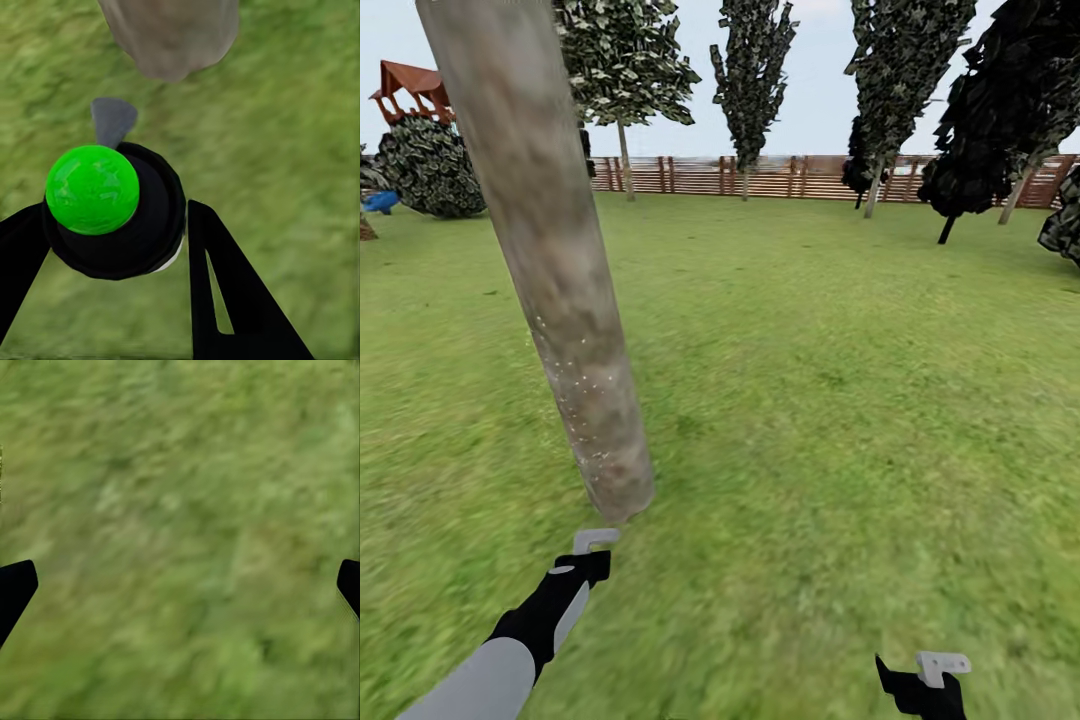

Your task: In the garden, pick up the pesticide atomizer on the floor and spray pesticide onto both trees until each tree trunk is fully covered.

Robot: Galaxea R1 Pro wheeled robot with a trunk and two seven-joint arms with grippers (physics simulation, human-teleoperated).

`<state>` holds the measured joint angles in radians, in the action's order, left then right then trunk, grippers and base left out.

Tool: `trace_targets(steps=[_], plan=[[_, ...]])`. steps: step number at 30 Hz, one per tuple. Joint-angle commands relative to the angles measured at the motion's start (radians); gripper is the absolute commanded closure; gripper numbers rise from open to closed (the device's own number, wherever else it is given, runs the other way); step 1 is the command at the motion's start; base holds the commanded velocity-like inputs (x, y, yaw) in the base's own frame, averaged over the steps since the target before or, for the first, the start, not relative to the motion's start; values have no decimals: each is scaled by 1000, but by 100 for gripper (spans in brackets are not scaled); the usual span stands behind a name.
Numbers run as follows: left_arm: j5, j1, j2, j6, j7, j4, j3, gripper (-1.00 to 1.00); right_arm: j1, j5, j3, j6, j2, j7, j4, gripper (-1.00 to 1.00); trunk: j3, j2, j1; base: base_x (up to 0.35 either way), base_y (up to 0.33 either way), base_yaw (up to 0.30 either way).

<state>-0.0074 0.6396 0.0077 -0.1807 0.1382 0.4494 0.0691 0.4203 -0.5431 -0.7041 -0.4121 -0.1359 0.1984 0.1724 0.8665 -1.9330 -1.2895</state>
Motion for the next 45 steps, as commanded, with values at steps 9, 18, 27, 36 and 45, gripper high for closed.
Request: trace_targets(steps=[9, 18, 27, 36, 45], plan=[[0, 0, 0, 0, 0, 0, 0, 100, 0, 0, 0, 1, 0, -1, -1, -100, 0, 0, 0, 0, -272, 277], [0, 0, 0, 0, 0, 0, 0, 100, 0, 0, 0, 0, 0, 0, -1, -100, 0, 0, 0, 43, -266, 148], [0, 0, 0, 0, 0, 0, 0, 100, 0, 0, 0, 0, 0, 0, -1, -100, 0, 0, 0, 226, -204, 1], [0, 0, 0, 0, 0, 0, 0, 100, 0, 0, 0, 0, 0, 0, -1, -100, 0, 0, 0, 192, -219, 0], [0, 0, 0, 0, 0, 1, 0, 100, 0, 0, 0, 0, 0, 0, -1, -100, 0, 0, 0, 137, -246, 114]])
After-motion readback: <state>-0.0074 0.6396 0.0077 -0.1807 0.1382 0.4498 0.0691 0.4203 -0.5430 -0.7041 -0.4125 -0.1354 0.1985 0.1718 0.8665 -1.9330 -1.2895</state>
